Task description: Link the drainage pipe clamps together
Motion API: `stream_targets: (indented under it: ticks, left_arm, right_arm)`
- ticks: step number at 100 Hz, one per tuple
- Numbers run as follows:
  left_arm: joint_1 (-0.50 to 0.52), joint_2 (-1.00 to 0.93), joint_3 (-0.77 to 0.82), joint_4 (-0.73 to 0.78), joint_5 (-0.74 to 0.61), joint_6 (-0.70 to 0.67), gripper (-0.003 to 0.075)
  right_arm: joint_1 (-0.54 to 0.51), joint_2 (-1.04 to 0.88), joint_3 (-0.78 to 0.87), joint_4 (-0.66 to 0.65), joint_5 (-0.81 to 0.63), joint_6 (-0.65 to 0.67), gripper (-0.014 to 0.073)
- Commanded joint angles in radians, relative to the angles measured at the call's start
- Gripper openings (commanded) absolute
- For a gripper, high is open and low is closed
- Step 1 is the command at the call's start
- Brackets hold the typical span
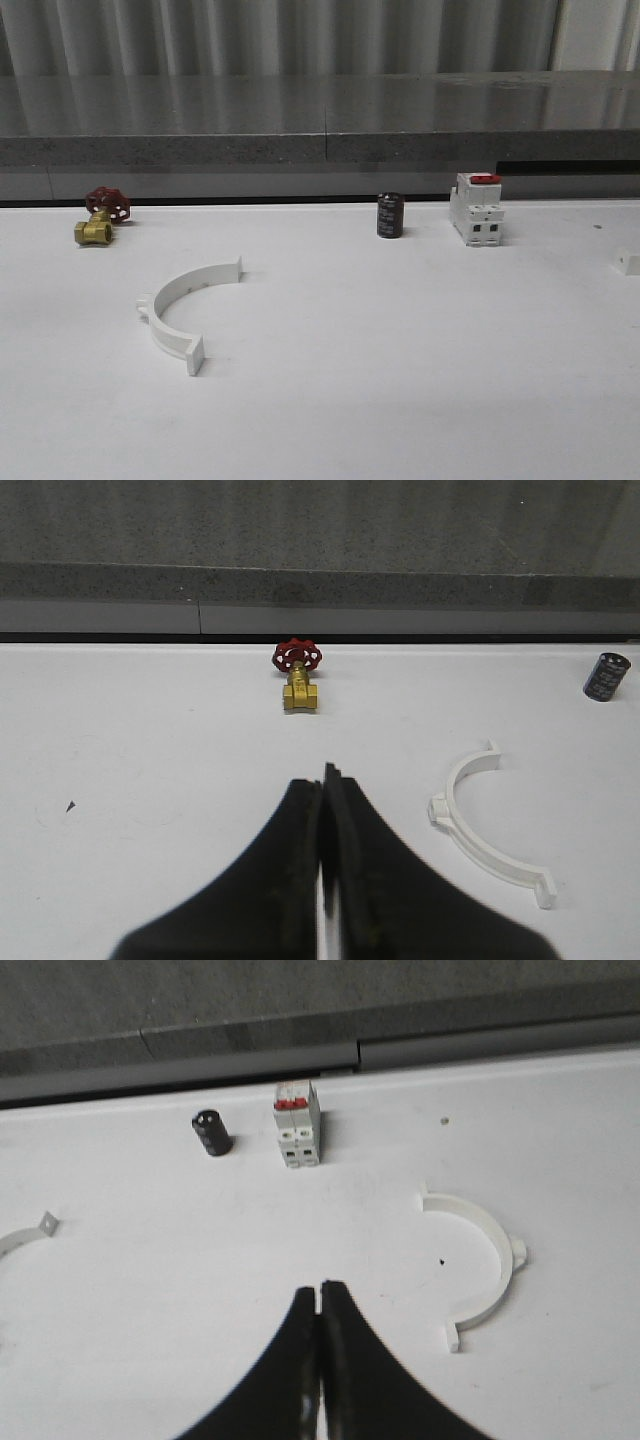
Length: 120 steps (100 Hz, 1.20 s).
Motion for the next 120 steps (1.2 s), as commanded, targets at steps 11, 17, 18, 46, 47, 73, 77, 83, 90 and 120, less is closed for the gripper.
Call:
stream_targets:
  ticks: [11, 17, 18, 46, 47, 73, 77, 83, 90, 120]
  left_arm:
    - [0.004, 0.004, -0.029, 0.006, -0.068, 0.000, -0.0020]
    - [0.004, 0.004, -0.029, 0.006, -0.068, 0.000, -0.0020]
    - [0.004, 0.004, -0.029, 0.006, -0.068, 0.000, -0.0020]
    - [0.004, 0.004, -0.029, 0.006, -0.068, 0.000, -0.0020]
    - [0.004, 0.004, -0.029, 0.006, -0.068, 0.000, -0.0020]
    - [0.004, 0.004, -0.029, 0.006, -0.068, 0.000, -0.0020]
    - [0.004, 0.004, -0.029, 0.006, -0.068, 0.000, -0.0020]
    - [0.004, 0.004, -0.029, 0.006, -0.068, 0.000, -0.0020]
    - [0.004, 0.004, -0.029, 0.006, -0.068, 0.000, -0.0020]
    - [0.004, 0.004, -0.029, 0.006, -0.068, 0.000, -0.0020]
  right_arm:
    - [0.001, 0.135, -0.050, -0.004, 0.029, -0.012, -0.0035]
    - [0.001, 0.160, -0.050, 0.014, 0.056, -0.012, 0.0030]
    - [0.001, 0.165, -0.050, 0.019, 0.060, -0.012, 0.0051]
    - [0.001, 0.213, -0.061, 0.049, 0.059, -0.012, 0.0482]
    - [0.001, 0.215, -0.066, 0.049, 0.059, -0.012, 0.0482]
    - [-0.001, 0.447, -0.241, 0.042, 0.077, -0.051, 0.0480]
    - [-0.010, 0.498, -0.268, 0.042, 0.077, -0.071, 0.0480]
    - [-0.034, 0.565, -0.297, 0.042, 0.073, -0.089, 0.0480]
    - [-0.077, 0.645, -0.329, 0.042, 0.063, -0.112, 0.0480]
    - [-0.250, 0.927, -0.429, 0.042, 0.026, -0.268, 0.0479]
